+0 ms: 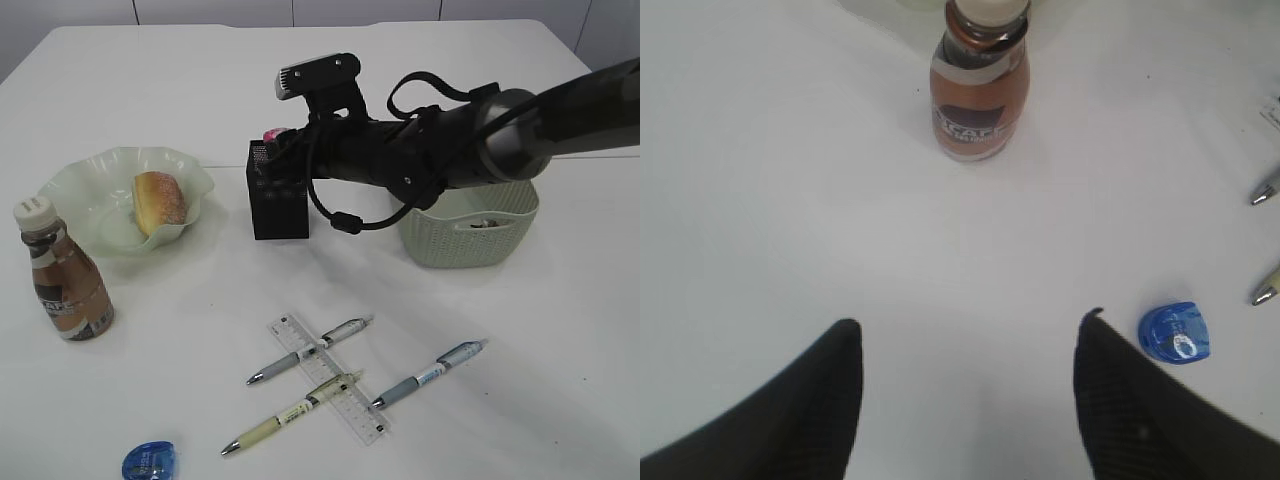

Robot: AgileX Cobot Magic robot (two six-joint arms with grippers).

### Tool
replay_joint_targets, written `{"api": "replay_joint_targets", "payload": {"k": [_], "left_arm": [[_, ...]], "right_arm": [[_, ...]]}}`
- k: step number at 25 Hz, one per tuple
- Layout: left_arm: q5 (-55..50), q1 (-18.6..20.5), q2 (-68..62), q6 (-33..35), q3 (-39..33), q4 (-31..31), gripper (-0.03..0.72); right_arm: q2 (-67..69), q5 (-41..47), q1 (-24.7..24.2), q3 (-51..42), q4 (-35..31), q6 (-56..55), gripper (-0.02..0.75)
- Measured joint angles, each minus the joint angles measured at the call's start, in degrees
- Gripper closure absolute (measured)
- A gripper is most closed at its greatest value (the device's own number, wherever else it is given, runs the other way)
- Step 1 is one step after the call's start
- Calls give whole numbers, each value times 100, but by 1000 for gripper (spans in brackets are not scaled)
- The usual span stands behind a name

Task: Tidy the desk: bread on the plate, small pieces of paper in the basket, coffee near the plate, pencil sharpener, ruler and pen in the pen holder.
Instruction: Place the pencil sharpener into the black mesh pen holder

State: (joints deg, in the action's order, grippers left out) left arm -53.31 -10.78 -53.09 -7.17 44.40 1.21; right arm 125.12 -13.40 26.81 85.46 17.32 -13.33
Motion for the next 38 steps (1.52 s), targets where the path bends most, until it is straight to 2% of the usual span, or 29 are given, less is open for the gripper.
{"api": "replay_joint_targets", "payload": {"k": [34,38], "left_arm": [[21,0,0,-9,0,33,202],[21,0,0,-9,0,47,202]], "right_arm": [[380,75,0,469,0,-4,409],[380,75,0,469,-174,-4,382]]}}
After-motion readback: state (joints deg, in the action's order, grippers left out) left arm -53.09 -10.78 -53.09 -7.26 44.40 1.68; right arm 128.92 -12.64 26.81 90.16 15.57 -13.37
